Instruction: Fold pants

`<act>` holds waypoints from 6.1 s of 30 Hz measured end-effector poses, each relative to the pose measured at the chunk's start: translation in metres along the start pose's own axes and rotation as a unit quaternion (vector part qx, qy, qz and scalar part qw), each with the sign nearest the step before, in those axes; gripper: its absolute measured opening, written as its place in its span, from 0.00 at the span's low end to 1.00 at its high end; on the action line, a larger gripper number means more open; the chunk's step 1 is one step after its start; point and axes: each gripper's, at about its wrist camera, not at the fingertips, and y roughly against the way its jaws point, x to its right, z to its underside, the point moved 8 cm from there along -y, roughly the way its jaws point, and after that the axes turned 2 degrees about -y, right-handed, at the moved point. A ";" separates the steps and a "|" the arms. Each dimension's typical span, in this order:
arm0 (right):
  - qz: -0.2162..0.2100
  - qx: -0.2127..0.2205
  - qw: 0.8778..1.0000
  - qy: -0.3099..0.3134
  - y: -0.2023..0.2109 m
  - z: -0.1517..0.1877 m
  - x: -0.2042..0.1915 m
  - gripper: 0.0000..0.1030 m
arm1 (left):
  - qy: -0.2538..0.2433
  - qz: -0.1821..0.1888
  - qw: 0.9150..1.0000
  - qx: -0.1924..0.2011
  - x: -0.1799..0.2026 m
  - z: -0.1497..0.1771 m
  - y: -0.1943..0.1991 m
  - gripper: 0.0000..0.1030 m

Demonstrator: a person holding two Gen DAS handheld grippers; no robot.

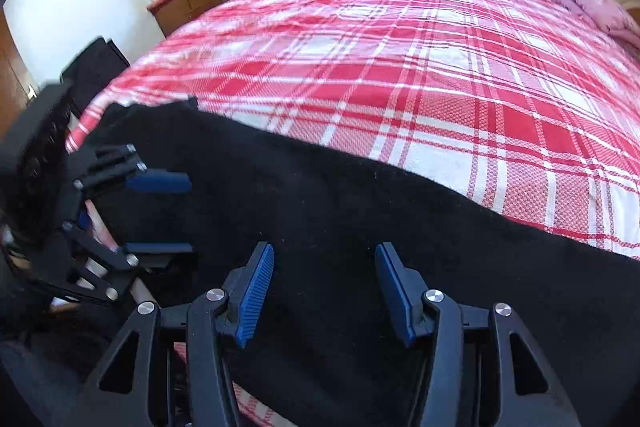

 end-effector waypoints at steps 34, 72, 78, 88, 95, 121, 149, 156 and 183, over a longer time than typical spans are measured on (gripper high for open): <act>0.155 0.135 0.970 -0.133 0.151 0.016 0.169 0.53 | 0.028 -0.043 0.998 0.022 -0.021 0.007 0.005 0.98; 0.060 0.120 0.940 -0.314 0.234 0.118 0.294 0.49 | 0.083 -0.100 0.991 0.039 -0.056 0.009 0.005 0.98; 0.095 0.113 0.943 -0.297 0.228 0.115 0.291 0.26 | 0.077 -0.100 0.991 0.038 -0.054 0.010 0.003 0.98; 0.092 0.169 0.930 -0.312 0.252 0.106 0.297 0.10 | 0.089 -0.106 0.989 0.053 -0.062 0.006 0.012 0.98; 0.129 0.147 0.923 -0.330 0.238 0.111 0.305 0.10 | 0.092 -0.115 0.988 0.052 -0.068 0.007 0.013 0.98; 0.037 0.157 0.985 -0.069 0.173 -0.033 0.045 0.10 | 0.123 -0.110 0.983 0.080 -0.082 -0.002 0.034 0.98; -0.058 0.007 0.996 0.063 0.062 0.009 -0.031 0.46 | 0.183 0.053 0.977 0.090 -0.040 -0.018 0.014 0.97; -0.032 0.062 0.994 -0.081 0.080 0.013 0.058 0.47 | 0.162 0.093 0.981 0.047 0.002 -0.039 -0.014 0.80; -0.019 0.096 0.993 -0.058 0.078 0.010 0.049 0.47 | 0.237 0.071 0.969 0.003 -0.035 -0.007 -0.011 0.22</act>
